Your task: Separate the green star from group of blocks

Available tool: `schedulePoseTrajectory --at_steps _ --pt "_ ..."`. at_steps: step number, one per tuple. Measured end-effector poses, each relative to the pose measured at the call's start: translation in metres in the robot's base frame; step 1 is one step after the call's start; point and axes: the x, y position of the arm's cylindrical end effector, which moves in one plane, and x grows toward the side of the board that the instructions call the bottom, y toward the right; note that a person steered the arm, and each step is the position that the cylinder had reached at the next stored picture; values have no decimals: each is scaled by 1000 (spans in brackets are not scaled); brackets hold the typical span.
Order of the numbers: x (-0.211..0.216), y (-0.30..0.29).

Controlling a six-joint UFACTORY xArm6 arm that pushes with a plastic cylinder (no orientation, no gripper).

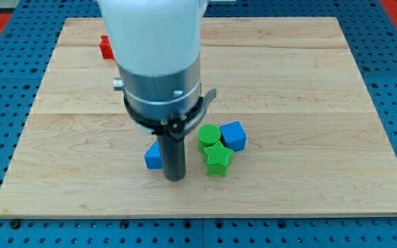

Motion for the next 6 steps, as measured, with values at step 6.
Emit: schedulePoseTrajectory --at_steps 6 --pt "-72 182"
